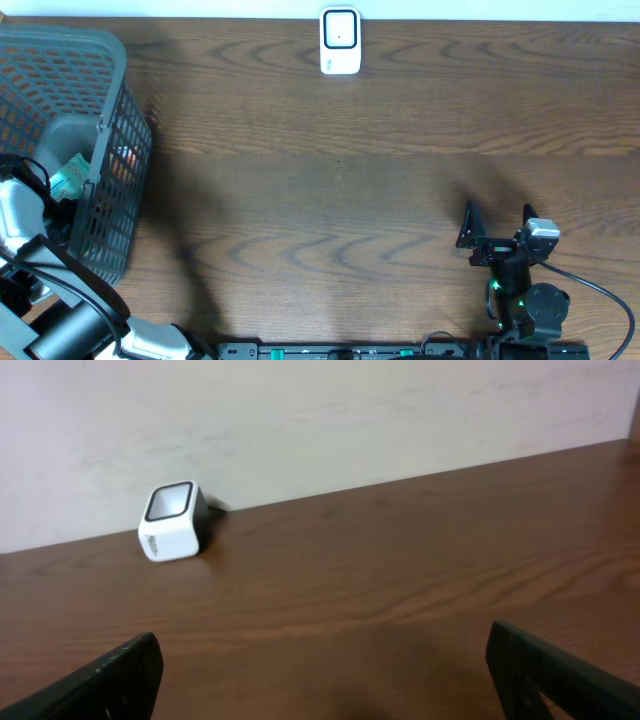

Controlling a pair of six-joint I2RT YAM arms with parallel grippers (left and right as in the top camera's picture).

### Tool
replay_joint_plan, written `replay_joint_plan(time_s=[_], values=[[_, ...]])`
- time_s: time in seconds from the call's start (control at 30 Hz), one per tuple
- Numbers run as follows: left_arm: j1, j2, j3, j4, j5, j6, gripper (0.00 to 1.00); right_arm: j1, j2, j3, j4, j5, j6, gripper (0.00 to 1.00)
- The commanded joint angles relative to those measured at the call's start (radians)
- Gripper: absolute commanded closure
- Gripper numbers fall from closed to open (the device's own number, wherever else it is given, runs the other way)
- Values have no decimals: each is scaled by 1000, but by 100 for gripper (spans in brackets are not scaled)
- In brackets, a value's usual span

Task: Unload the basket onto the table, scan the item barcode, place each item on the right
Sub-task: 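Grasp the green-capped white jar in the basket with the left gripper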

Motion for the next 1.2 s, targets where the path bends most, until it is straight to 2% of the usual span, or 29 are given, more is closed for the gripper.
replay_joint_plan(time_s=[0.0,0.1,0.47,0.77,0.9,1.03,1.17], values=[[5,5,-7,1,-2,-3,22,7,-5,-3,-2,5,-11,1],[5,4,-7,4,-3,-17,26,7,-5,-3,-2,5,-11,1],[5,-79,87,-23,59,-16,26,7,-5,-3,-2,5,-11,1],[5,-349,214,-12,231,-2,26,7,-5,-3,-2,5,-11,1],[5,-487,224,43,306,-8,26,7,-5,-3,-2,5,-11,1],[5,-628,224,134,442,-51,26,7,-5,-3,-2,5,-11,1],[5,-700,224,178,446,-80,25,7,-5,-3,-2,5,-11,1]])
